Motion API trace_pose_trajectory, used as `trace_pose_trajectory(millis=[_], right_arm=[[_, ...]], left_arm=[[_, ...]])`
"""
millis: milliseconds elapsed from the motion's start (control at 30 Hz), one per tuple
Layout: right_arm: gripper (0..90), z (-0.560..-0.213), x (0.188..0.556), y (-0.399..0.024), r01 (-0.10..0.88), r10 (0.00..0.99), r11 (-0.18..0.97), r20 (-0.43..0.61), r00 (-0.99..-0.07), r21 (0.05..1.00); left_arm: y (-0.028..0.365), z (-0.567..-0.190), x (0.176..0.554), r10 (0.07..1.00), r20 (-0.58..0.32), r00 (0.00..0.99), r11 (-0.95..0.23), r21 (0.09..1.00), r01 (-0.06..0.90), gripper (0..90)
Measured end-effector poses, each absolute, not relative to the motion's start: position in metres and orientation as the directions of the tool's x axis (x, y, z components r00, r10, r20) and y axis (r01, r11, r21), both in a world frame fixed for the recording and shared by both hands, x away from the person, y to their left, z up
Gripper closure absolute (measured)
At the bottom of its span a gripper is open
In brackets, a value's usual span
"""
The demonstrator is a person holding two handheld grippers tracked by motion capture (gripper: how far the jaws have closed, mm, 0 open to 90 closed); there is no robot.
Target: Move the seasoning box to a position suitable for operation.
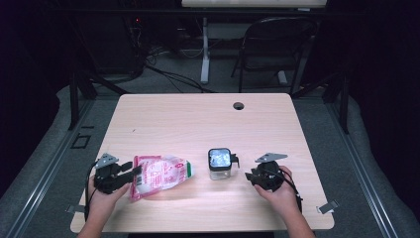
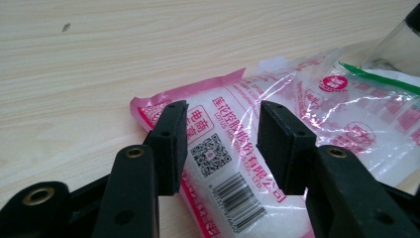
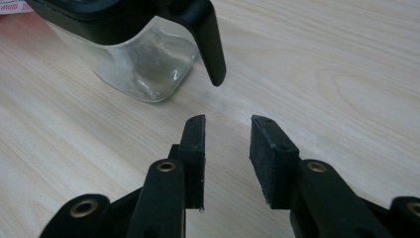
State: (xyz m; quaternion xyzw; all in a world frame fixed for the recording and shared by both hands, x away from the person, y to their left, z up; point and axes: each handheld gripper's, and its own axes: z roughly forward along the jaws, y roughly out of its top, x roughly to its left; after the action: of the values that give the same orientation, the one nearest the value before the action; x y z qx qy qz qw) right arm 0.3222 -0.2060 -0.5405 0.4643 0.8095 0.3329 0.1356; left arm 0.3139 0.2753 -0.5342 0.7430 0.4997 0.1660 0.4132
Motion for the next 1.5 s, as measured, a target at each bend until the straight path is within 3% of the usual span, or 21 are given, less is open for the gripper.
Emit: trace_pose_trajectory(millis=[767,1000,1267,1500], right_arm=[[63.8,-0.547,0.343,-0.181,0.642,0.829,0.364,0.079,-0.553,0.675],[67.7,-0.552,0.356,-0.170,0.638,0.830,0.378,0.059,-0.555,0.671],[73.3,-0.557,0.367,-0.172,0.661,0.834,0.346,0.104,-0.541,0.665],[76.0,-0.555,0.362,-0.167,0.629,0.824,0.413,0.024,-0.566,0.659]], left_arm=[[0.276,-0.532,0.301,0.869,-0.205,0.451,-0.129,0.786,0.605,60.3],[0.277,-0.532,0.293,0.875,-0.192,0.444,-0.133,0.788,0.602,60.8],[0.281,-0.533,0.291,0.880,-0.189,0.436,-0.133,0.783,0.608,61.5],[0.277,-0.533,0.292,0.876,-0.184,0.447,-0.141,0.787,0.601,61.7]])
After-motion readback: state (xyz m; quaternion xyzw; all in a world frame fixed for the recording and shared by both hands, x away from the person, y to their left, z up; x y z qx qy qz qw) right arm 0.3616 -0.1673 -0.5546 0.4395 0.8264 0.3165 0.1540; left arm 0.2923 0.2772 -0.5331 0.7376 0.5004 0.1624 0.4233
